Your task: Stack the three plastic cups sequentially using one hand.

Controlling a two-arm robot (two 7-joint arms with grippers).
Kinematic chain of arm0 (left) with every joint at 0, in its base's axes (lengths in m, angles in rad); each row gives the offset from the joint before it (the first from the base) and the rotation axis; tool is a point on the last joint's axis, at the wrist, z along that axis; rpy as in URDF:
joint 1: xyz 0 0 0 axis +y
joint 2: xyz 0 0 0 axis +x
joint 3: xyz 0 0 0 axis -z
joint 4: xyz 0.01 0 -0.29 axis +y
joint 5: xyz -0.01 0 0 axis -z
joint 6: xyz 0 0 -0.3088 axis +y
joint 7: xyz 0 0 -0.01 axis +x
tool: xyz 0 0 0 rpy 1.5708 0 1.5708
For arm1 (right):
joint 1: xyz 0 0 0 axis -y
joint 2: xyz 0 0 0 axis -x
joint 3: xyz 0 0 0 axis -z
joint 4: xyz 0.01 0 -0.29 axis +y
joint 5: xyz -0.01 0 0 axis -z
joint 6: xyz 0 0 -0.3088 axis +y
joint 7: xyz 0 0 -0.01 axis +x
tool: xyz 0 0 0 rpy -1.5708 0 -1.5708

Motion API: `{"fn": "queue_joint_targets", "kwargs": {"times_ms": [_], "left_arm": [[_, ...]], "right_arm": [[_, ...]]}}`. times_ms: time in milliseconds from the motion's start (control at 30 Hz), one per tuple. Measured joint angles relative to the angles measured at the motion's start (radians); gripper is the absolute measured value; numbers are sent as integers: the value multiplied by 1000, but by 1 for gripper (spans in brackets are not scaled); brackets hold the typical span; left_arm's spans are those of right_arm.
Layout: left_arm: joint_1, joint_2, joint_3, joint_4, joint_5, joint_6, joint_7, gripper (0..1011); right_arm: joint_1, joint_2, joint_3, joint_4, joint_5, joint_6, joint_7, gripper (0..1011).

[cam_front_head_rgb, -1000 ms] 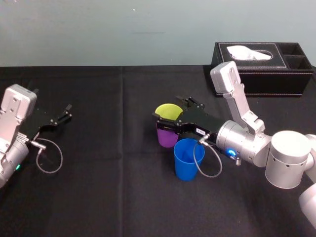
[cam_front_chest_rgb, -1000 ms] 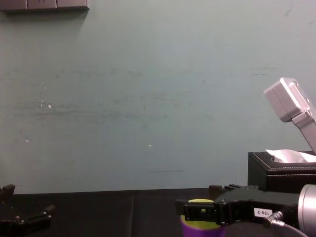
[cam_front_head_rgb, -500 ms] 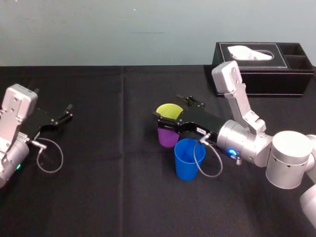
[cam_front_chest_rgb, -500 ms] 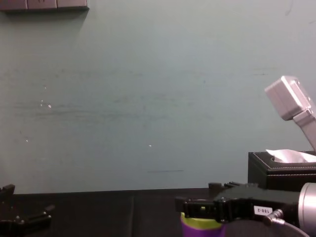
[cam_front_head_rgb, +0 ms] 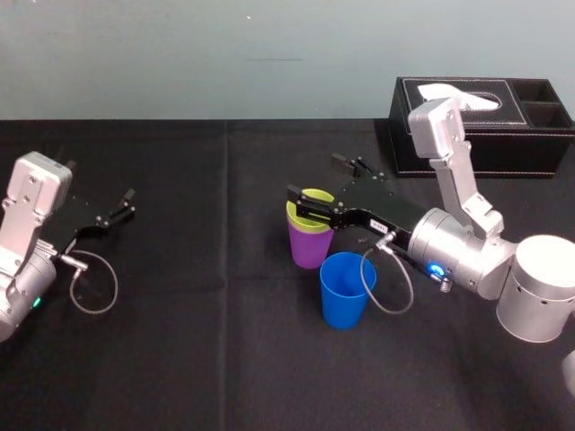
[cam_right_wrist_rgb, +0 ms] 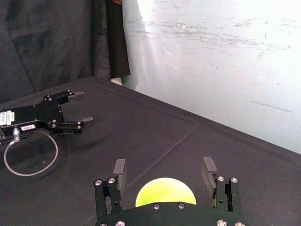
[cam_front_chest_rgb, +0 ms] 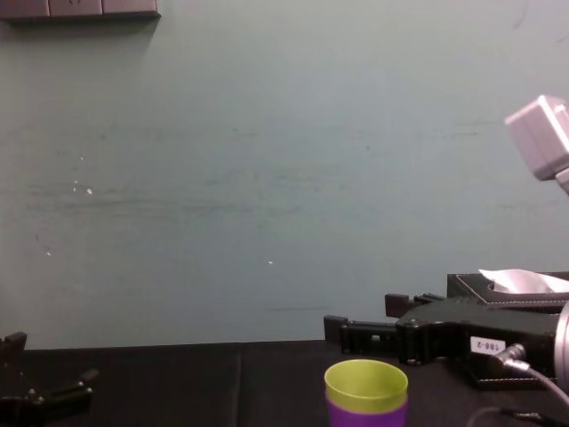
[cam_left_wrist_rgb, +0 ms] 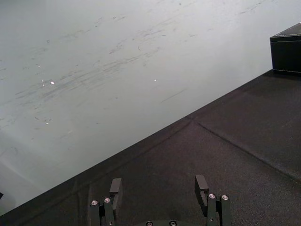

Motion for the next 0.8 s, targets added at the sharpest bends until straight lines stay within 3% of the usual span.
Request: {"fn": "queue_joint_targets", "kwargs": {"times_ms": [433,800], "left_arm": [[0,0,0,0,0,0,0,1011],[0,0,0,0,0,0,0,1011]], "right_arm": [[-82,91,43,-145,39,73,-5,1000],[-259,224,147,-313,110,88,-28,1000]]}}
